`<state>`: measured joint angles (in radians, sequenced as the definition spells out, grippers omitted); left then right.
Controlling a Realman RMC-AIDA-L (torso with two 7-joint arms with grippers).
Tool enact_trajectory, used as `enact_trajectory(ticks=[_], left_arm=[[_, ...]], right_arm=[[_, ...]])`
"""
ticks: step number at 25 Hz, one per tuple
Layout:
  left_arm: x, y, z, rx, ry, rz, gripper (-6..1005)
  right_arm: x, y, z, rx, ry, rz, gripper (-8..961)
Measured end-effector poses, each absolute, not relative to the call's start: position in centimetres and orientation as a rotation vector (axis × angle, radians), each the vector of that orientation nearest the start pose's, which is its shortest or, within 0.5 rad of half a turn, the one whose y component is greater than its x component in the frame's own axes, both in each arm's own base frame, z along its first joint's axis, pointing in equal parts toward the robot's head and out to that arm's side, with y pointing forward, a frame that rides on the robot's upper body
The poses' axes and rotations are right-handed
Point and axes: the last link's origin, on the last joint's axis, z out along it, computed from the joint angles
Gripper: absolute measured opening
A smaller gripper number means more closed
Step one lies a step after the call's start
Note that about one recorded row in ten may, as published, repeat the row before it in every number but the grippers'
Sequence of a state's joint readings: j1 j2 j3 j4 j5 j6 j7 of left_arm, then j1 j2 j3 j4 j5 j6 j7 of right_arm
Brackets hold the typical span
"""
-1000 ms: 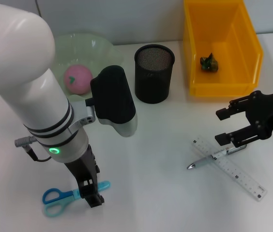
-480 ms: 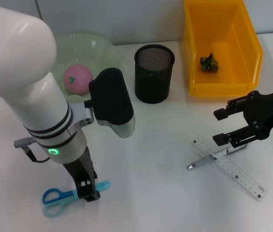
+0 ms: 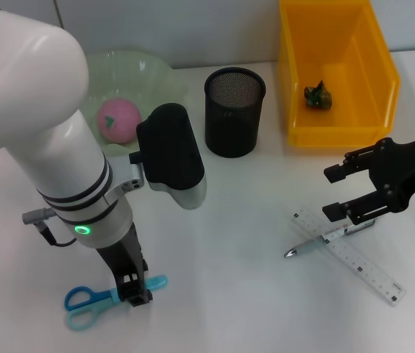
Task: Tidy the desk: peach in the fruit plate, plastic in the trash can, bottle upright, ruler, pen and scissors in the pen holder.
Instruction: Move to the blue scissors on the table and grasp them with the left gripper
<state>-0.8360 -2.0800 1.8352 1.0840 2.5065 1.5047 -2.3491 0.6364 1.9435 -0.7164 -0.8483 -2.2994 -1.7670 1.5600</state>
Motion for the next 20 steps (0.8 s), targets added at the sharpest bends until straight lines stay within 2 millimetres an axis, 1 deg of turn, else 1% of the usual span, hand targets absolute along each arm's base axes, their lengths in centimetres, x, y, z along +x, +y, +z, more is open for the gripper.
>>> enact_trajectory(ticks=[20], left_arm=[[-14.83,32.94,-8.97,-2.935,-0.178,1.027,436]], right_arm=[[25.46,34.79,6.55,-2.968,0.521,0.187,752]])
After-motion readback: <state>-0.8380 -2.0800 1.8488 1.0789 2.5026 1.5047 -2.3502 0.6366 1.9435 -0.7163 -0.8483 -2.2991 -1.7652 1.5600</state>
